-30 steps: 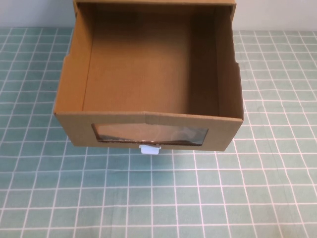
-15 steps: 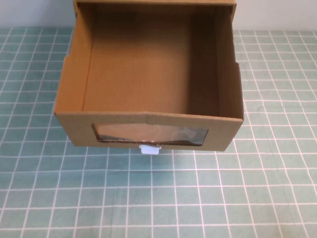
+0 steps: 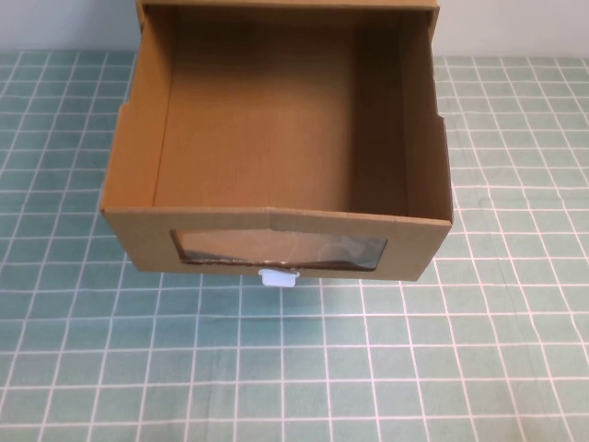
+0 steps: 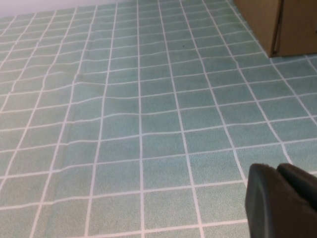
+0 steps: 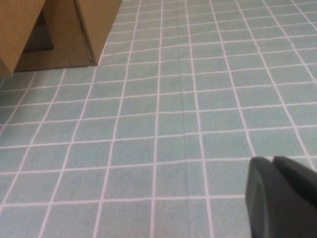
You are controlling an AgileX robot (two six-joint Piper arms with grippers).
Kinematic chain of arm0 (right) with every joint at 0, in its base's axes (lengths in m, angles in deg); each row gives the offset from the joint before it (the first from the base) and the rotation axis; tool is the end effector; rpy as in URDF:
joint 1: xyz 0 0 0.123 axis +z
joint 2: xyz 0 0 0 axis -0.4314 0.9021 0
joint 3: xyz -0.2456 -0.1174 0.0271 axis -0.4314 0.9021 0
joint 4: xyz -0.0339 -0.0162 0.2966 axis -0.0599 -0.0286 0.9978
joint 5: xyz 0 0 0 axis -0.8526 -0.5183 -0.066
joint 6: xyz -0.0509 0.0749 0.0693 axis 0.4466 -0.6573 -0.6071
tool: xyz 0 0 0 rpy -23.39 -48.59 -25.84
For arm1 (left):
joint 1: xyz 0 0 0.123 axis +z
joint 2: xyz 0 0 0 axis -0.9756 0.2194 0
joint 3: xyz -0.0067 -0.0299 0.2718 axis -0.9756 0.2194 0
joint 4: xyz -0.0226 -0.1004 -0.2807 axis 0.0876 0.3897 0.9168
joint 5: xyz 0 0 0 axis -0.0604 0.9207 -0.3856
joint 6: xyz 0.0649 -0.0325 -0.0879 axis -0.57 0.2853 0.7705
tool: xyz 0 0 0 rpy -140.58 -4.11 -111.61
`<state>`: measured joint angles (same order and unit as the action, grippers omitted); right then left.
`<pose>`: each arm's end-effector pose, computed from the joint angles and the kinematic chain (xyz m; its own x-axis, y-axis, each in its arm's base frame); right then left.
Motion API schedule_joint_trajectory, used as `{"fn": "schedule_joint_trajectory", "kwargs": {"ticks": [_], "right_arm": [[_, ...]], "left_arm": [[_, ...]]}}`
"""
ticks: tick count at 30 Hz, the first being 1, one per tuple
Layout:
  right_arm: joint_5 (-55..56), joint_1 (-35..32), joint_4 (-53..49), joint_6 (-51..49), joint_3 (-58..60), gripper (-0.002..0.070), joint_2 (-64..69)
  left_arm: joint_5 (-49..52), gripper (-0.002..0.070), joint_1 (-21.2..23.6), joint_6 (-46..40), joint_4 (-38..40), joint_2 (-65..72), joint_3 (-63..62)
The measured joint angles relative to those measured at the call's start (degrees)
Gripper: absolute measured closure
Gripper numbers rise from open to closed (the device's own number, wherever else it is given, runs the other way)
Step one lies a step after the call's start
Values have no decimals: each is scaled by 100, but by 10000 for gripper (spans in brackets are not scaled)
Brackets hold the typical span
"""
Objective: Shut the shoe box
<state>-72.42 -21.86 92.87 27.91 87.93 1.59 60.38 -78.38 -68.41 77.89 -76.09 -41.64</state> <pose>0.1338 0.0146 0.1666 -0.2791 0.0555 -0.9587 -0.0940 0.9920 0.0848 0.1345 -0.0045 0.1660 -0.2751 0.1158 -0.9544 0.0670 0.9926 0.1011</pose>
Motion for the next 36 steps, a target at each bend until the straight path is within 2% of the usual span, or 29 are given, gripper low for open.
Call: {"fn": "schedule_joint_trajectory", "kwargs": {"ticks": [5, 13, 17, 20, 26, 31, 36], "right_arm": [[0, 0, 0, 0, 0, 688, 0], [0, 0, 0, 0, 0, 688, 0], [0, 0, 0, 0, 0, 688, 0], [0, 0, 0, 0, 0, 687, 0], [0, 0, 0, 0, 0, 688, 0], [0, 0, 0, 0, 0, 687, 0], [0, 0, 0, 0, 0, 687, 0]], "left_arm": [[-165, 680, 0, 117, 337, 0, 0], [-936, 680, 0, 1002, 2561, 0, 11], [-1181, 680, 0, 1077, 2852, 0, 11], [-937, 680, 0, 1074, 2980, 0, -137], [308, 680, 0, 306, 3043, 633, -1798], [1580, 680, 0, -299, 3043, 2536, -3464], [1803, 680, 0, -1212, 3043, 4343, -5135]]}}
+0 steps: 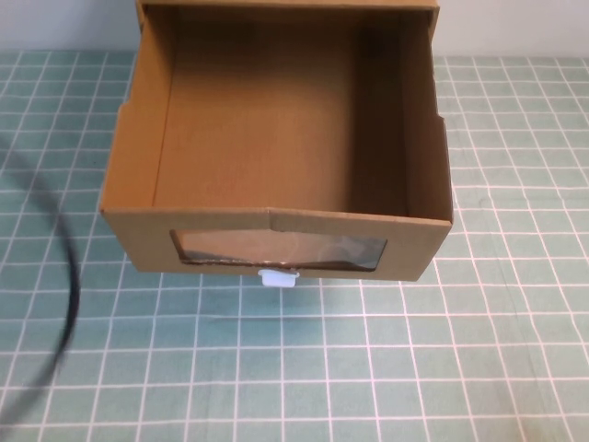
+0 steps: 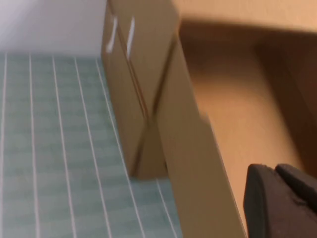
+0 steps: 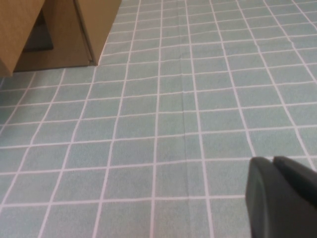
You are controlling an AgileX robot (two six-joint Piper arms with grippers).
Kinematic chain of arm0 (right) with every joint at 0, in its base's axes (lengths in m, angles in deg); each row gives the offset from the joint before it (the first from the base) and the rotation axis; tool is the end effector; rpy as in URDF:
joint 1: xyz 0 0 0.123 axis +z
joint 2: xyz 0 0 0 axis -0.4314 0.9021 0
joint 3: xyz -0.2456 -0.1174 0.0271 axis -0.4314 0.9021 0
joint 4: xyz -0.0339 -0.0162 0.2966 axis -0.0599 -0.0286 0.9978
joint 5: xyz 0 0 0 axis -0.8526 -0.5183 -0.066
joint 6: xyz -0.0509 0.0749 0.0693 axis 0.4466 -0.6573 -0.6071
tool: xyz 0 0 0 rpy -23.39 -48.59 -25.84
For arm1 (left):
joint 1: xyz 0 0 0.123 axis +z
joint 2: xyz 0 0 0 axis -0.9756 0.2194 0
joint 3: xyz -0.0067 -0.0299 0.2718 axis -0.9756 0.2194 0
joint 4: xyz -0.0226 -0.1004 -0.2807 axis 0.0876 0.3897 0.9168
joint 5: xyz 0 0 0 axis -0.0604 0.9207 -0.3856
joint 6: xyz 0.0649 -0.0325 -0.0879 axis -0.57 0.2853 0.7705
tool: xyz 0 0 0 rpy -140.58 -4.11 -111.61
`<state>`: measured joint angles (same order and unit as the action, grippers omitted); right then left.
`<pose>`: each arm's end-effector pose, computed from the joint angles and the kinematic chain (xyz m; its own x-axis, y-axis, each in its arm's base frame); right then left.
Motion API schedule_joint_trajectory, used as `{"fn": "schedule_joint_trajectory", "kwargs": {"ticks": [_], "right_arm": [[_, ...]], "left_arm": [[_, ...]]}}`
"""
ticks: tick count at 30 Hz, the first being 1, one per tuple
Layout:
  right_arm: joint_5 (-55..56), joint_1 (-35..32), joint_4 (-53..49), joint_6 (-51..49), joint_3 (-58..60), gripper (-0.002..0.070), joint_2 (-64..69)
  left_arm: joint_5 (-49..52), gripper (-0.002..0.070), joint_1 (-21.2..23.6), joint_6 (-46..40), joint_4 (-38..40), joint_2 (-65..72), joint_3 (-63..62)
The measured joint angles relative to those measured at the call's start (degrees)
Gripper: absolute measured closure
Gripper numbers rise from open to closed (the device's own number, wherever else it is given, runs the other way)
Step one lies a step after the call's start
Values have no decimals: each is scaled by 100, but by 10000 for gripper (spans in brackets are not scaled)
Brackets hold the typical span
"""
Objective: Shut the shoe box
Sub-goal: Press the shoe box with left arm
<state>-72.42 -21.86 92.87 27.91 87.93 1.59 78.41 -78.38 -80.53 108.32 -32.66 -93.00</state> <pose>0.1338 0.0146 0.1666 -0.2791 0.0555 -0.9587 -0.0940 0.9920 0.0848 0.2144 -0.0431 0.3760 -0.3998 -0.0911 -0.9121 0.2965 0.9287 -0.2227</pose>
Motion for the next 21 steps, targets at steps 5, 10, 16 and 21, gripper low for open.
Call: {"fn": "schedule_joint_trajectory", "kwargs": {"ticks": [5, 10, 16, 21], "right_arm": [[0, 0, 0, 0, 0, 687, 0], [0, 0, 0, 0, 0, 687, 0], [0, 0, 0, 0, 0, 688, 0], [0, 0, 0, 0, 0, 688, 0]], "left_arm": [[231, 680, 0, -933, 355, 1955, -1807], [754, 680, -95, -1595, 848, 3887, -3721], [927, 680, -536, -1797, 939, 5774, -5599], [1353, 680, -800, -1625, 877, 6884, -6928]]}}
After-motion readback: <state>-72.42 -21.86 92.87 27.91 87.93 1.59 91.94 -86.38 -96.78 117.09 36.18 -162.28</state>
